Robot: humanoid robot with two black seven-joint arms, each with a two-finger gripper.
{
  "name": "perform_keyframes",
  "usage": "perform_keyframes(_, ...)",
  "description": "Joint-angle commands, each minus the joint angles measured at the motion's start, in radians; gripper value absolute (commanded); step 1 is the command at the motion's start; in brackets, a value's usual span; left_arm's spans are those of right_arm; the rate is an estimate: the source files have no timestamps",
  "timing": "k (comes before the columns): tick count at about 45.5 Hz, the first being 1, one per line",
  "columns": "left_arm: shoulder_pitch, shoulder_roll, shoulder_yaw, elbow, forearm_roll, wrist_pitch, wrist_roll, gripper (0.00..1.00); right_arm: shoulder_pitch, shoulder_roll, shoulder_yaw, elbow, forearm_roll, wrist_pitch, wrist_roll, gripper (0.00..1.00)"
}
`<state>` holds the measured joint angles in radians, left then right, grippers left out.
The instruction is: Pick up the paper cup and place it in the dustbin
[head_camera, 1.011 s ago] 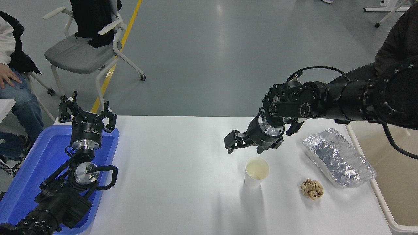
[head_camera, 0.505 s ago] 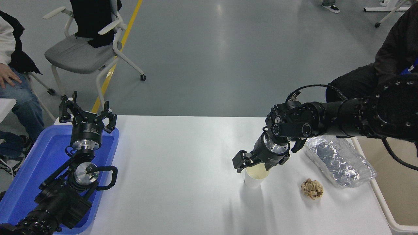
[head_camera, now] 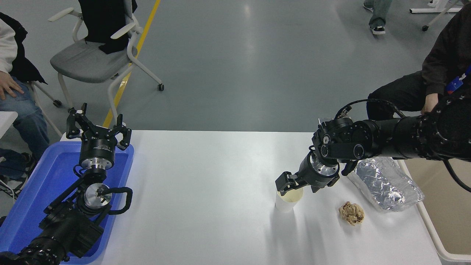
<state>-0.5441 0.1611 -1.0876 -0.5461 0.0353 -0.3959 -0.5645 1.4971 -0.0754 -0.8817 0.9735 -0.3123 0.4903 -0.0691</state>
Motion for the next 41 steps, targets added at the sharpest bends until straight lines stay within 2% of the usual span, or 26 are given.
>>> perform_keyframes(1,0.0,0.0,0.0,0.0,0.0,0.0,0.0,0.99,-0.072,0.005,0.012,-0.055,-0.039,-0.044,0.0,0.87)
perform_keyframes(6,0.0,0.0,0.0,0.0,0.0,0.0,0.0,0.99,-0.115,0.019,0.023,-0.088,-0.042,-0.061,0.0,0.72)
perform_keyframes(8,0.0,0.0,0.0,0.0,0.0,0.0,0.0,0.99,-0.121,0.02,0.023,-0.098,-0.042,-0.062,0.0,0.57)
perform_keyframes(13,0.0,0.0,0.0,0.0,0.0,0.0,0.0,0.99,-0.123,0.02,0.023,-0.102,-0.056,-0.059,-0.001,0.35)
perform_keyframes(14,0.0,0.0,0.0,0.0,0.0,0.0,0.0,0.99,-0.123,0.02,0.023,-0.104,-0.056,-0.059,-0.001,0.28)
perform_keyframes(15,0.0,0.0,0.0,0.0,0.0,0.0,0.0,0.99,-0.123,0.019,0.023,-0.102,-0.057,-0.059,-0.001,0.12)
perform_keyframes(16,0.0,0.0,0.0,0.0,0.0,0.0,0.0,0.99,-0.123,0.019,0.023,-0.102,-0.057,-0.059,0.0,0.0)
perform_keyframes(41,0.0,0.0,0.0,0.0,0.0,0.0,0.0,0.99,-0.043,0.014,0.004,-0.072,-0.057,-0.055,-0.001,0.0)
